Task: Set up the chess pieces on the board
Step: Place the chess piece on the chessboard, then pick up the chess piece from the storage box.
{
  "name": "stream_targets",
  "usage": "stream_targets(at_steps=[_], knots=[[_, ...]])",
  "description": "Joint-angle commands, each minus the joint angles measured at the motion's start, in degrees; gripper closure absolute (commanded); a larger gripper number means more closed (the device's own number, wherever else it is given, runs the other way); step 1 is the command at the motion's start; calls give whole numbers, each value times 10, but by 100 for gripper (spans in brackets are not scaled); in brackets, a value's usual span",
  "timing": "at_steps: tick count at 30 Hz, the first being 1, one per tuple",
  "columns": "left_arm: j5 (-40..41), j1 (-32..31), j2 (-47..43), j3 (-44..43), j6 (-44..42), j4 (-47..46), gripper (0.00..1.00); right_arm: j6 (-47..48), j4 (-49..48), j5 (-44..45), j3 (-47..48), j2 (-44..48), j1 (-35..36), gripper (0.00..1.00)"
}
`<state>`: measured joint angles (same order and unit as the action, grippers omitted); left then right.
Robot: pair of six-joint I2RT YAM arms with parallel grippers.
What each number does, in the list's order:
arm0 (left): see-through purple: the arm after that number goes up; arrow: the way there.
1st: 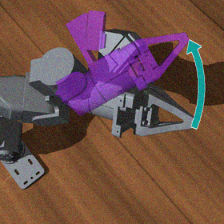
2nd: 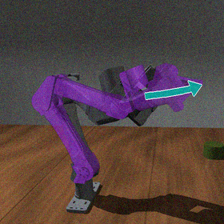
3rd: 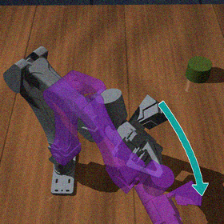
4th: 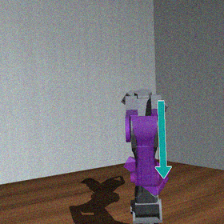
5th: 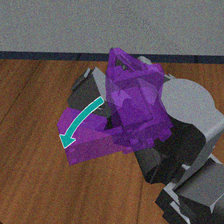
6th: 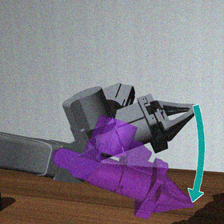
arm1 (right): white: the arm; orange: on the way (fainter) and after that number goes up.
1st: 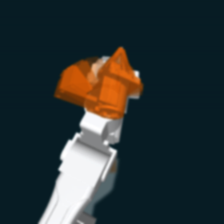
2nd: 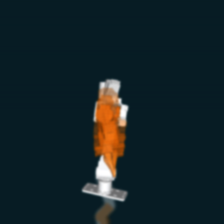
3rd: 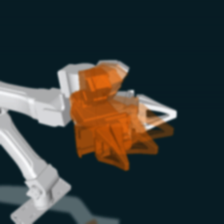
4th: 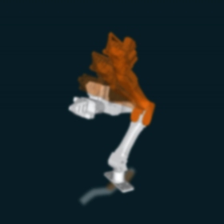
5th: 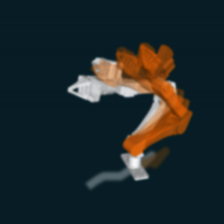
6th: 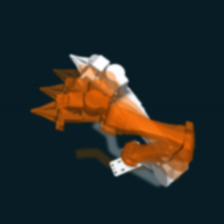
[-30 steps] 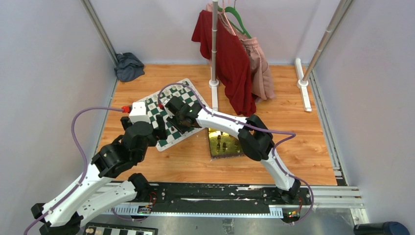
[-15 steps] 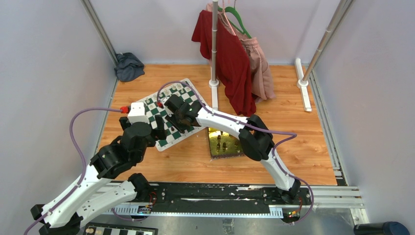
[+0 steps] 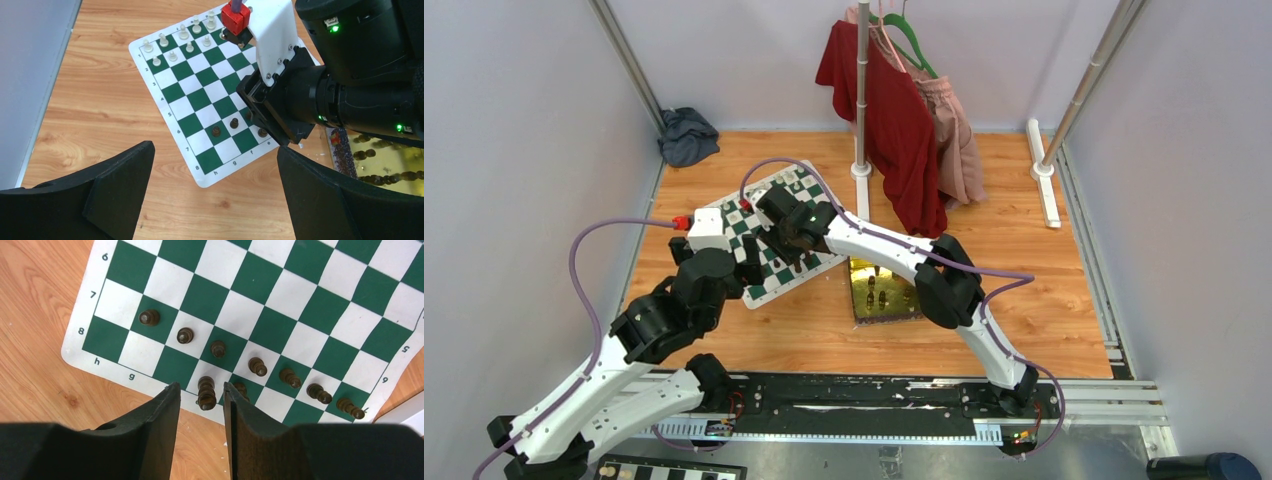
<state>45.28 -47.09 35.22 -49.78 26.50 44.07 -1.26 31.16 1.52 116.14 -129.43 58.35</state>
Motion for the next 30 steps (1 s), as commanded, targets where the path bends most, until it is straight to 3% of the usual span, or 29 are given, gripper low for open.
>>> stream_targets(at_steps=[1, 12, 23, 30], knots=[[9, -5, 6, -13, -13, -14, 0, 10, 13, 16, 25, 3, -7, 58], [-53, -5, 52, -29, -56, -58, 0, 39, 18, 95, -34, 91, -22, 50], [-116, -9, 135, -38, -77, -120, 0, 16, 6, 172, -193, 235, -45, 46], [-121, -50, 215, -50, -102, -161, 0, -38, 4, 219, -327, 344, -63, 47]])
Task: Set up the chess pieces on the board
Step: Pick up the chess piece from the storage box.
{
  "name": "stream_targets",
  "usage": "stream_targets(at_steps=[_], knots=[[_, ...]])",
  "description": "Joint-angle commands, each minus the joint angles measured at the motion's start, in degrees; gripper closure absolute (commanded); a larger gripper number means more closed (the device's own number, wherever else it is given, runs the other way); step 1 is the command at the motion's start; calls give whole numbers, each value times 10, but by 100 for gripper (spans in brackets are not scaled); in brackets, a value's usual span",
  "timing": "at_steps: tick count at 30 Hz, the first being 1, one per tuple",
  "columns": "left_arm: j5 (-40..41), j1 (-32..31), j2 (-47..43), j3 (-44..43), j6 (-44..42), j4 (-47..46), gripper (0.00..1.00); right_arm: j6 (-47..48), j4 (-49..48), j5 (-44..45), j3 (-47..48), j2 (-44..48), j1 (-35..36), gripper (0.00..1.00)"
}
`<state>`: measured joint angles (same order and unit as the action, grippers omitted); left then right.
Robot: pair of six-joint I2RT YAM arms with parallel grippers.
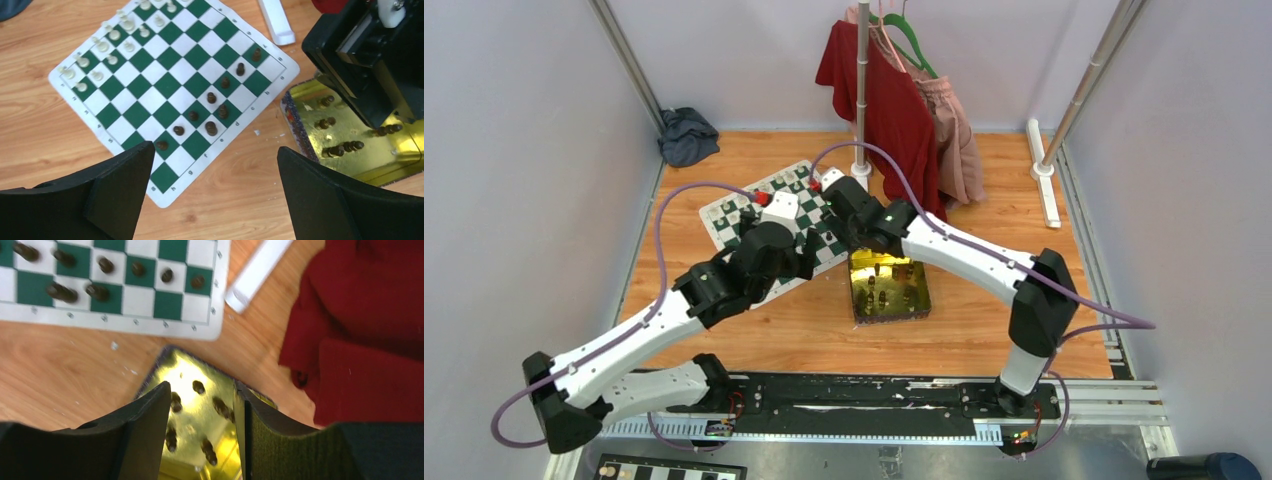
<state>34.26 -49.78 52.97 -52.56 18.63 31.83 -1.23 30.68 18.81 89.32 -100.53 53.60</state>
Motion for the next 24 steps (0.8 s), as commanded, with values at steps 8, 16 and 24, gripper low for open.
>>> stream_targets(at_steps=[8, 16, 24], knots=[[-55, -56, 141, -47, -37, -91, 0, -90, -4, 59, -188, 163, -47, 47], [-102, -67, 222, -62, -45, -140, 0, -137, -3, 72, -267, 262, -96, 47], [-136, -94, 306, -106, -62, -144, 0, -163, 9, 73, -325, 346, -154, 48]])
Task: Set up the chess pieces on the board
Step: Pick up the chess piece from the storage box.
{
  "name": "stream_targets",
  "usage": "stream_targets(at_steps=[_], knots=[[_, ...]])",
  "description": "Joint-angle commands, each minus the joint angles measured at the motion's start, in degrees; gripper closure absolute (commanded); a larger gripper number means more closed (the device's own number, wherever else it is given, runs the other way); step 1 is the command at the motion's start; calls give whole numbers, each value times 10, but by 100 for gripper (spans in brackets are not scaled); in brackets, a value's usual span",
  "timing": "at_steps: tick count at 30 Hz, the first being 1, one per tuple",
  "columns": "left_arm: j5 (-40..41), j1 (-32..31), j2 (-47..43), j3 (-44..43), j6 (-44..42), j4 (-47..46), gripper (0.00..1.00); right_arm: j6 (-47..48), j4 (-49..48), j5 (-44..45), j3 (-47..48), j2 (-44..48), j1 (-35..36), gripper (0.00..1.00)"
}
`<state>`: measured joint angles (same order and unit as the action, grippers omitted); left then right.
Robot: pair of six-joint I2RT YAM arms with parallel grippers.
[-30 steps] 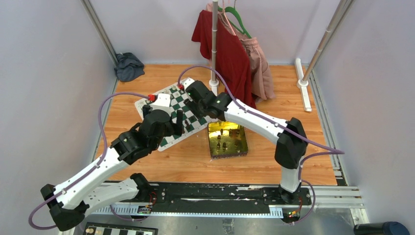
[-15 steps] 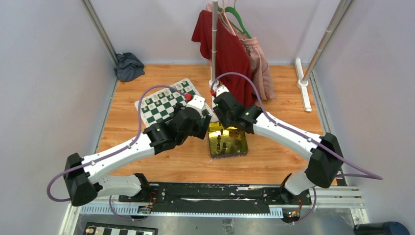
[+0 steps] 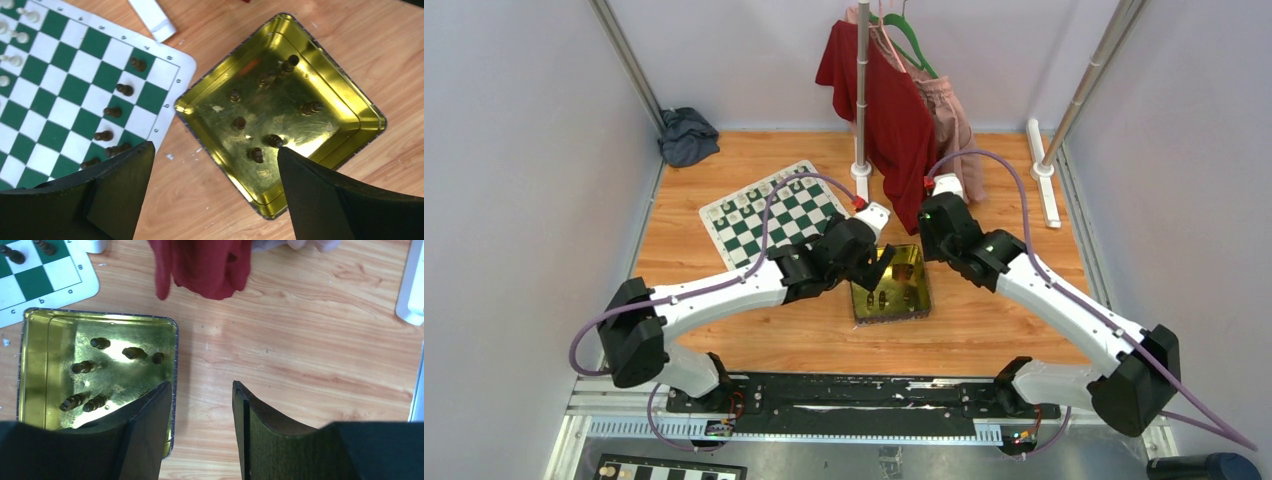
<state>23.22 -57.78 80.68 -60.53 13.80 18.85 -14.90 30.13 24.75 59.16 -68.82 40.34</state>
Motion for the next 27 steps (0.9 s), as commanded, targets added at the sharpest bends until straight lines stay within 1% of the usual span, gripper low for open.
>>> stream_targets(at_steps=[1, 10, 20, 27], knots=[[-29, -16, 37, -30, -12, -13, 1, -27, 16, 14, -29, 34, -25, 48], [-49, -23, 95, -55, 33, 3, 2, -30, 21, 4, -62, 66, -50, 48], [-36, -23, 133, -68, 79, 20, 5, -30, 20, -6, -78, 70, -59, 48], [-30, -23, 160, -84, 93, 34, 12, -30, 15, -9, -83, 70, -63, 48]])
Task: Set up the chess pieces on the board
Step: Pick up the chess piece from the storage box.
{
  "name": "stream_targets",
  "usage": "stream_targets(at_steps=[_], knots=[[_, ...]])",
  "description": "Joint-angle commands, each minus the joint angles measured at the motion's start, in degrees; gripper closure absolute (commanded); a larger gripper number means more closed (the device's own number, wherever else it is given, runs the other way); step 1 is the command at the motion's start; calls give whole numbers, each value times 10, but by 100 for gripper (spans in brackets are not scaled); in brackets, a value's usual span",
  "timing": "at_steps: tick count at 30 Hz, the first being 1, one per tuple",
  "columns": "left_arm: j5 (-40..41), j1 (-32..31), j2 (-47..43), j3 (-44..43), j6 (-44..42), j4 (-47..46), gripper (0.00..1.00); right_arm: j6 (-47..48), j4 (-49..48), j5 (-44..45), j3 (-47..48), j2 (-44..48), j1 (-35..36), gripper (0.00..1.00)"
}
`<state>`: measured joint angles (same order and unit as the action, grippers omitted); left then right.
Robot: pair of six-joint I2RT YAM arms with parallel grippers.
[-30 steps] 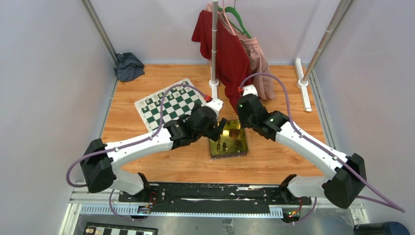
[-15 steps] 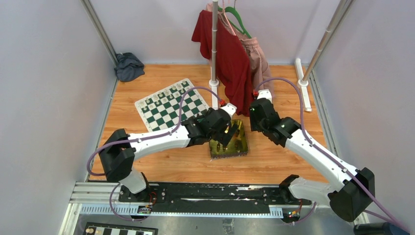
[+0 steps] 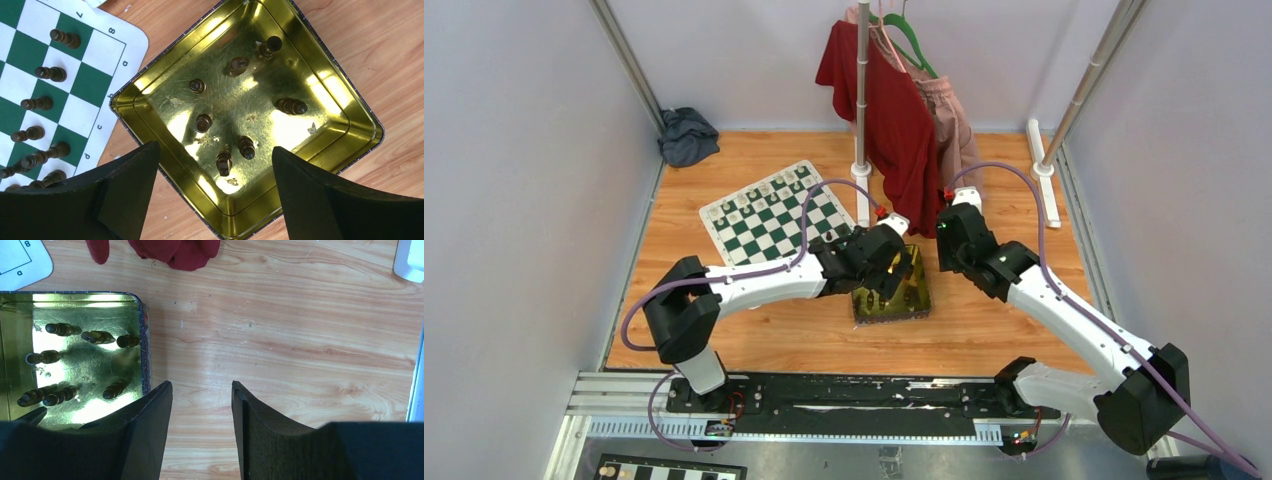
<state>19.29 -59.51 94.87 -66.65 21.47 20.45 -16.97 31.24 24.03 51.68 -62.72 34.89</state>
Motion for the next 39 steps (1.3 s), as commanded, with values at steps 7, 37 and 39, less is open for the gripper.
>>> stream_targets(at_steps=[7, 37, 39], knots=[[16, -5, 38, -26, 36, 23, 18, -11, 0, -4, -15, 10, -11, 49], [-15, 34, 94, -22, 59, -9, 45, -3, 0, 0, -14, 15, -15, 49], [-14, 34, 100, -24, 58, -12, 45, -2, 0, 0, -15, 15, -16, 49]])
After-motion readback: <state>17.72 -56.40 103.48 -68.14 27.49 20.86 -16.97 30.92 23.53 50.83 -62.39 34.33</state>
